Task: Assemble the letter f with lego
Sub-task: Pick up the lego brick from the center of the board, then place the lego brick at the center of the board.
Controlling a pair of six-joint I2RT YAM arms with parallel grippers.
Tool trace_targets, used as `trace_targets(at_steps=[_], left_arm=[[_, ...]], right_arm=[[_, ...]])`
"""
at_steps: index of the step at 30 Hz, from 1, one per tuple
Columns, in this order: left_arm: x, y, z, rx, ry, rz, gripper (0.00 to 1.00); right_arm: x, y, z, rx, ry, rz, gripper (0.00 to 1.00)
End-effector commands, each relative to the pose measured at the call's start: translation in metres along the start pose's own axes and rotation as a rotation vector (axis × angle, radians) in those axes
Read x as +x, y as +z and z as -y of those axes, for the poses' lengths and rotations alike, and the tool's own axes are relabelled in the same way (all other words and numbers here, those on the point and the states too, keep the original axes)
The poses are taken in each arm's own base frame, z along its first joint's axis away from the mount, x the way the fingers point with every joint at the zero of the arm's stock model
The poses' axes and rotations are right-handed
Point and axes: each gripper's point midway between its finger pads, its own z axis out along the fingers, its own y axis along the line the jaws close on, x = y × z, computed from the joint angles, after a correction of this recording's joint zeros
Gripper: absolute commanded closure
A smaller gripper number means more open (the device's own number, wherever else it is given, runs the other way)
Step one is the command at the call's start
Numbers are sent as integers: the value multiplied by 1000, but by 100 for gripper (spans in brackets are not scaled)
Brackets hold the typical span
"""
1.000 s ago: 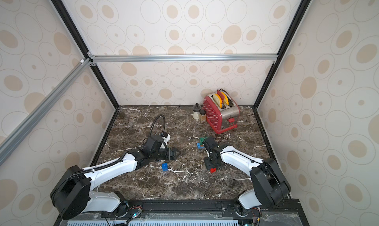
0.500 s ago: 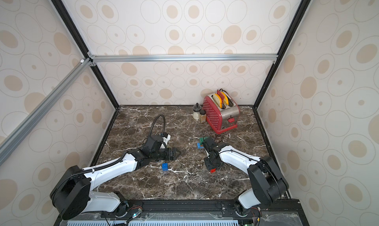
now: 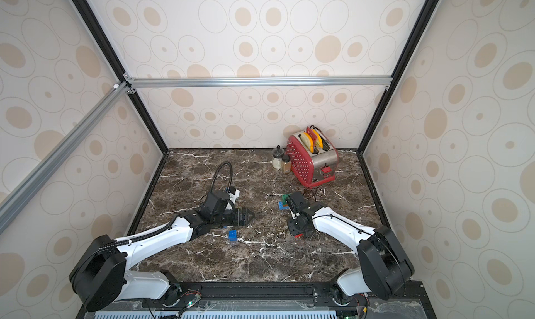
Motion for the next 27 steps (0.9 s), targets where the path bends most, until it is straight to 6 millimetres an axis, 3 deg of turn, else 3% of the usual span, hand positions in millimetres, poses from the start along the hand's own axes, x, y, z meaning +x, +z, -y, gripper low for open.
trace_targets(at_steps=[1,6,9,13,17,21,27], left_arm=[[-9,-13,-4,-34,-9,52,13],[-13,-20,-15,-65,-51,82,12],[-16,-24,-5,4,-80,88,13],[-22,-41,-5,9,-143,116,12],[-23,-65,10,76,-238,51,12],[-12,-85,11,109,-306,-36,12],[3,-101,1,68,-268,-67,11]], right_arm=[[-46,-23,-11,22,-12,215,63],[-74,-26,-30,26,-41,398,63],[-80,-24,-42,60,-86,474,63],[-82,-20,-52,62,-115,541,63],[-77,-11,-56,66,-109,566,63],[-70,-6,-64,91,-131,587,63],[-58,-5,-64,67,-96,651,63]])
